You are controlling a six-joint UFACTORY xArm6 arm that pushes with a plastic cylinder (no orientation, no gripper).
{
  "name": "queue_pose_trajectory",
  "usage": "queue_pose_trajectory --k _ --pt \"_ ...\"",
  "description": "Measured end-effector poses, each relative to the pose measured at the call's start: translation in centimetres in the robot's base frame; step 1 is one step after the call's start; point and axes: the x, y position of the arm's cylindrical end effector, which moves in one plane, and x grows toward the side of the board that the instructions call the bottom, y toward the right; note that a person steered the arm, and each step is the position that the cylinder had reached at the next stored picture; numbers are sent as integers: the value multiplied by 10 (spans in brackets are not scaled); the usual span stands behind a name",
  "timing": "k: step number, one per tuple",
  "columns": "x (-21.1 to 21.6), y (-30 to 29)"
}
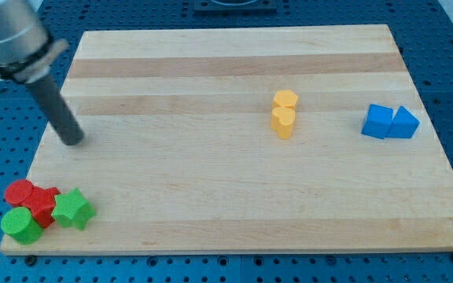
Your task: Push the green star upwards slightly
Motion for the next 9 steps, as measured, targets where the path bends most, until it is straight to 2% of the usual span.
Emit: queue_pose_trajectory --k 1,2,3,4,7,9 --pt "64 51" --pt "97 95" --pt "131 109" --pt "156 85" --pt "155 27" --pt "128 35"
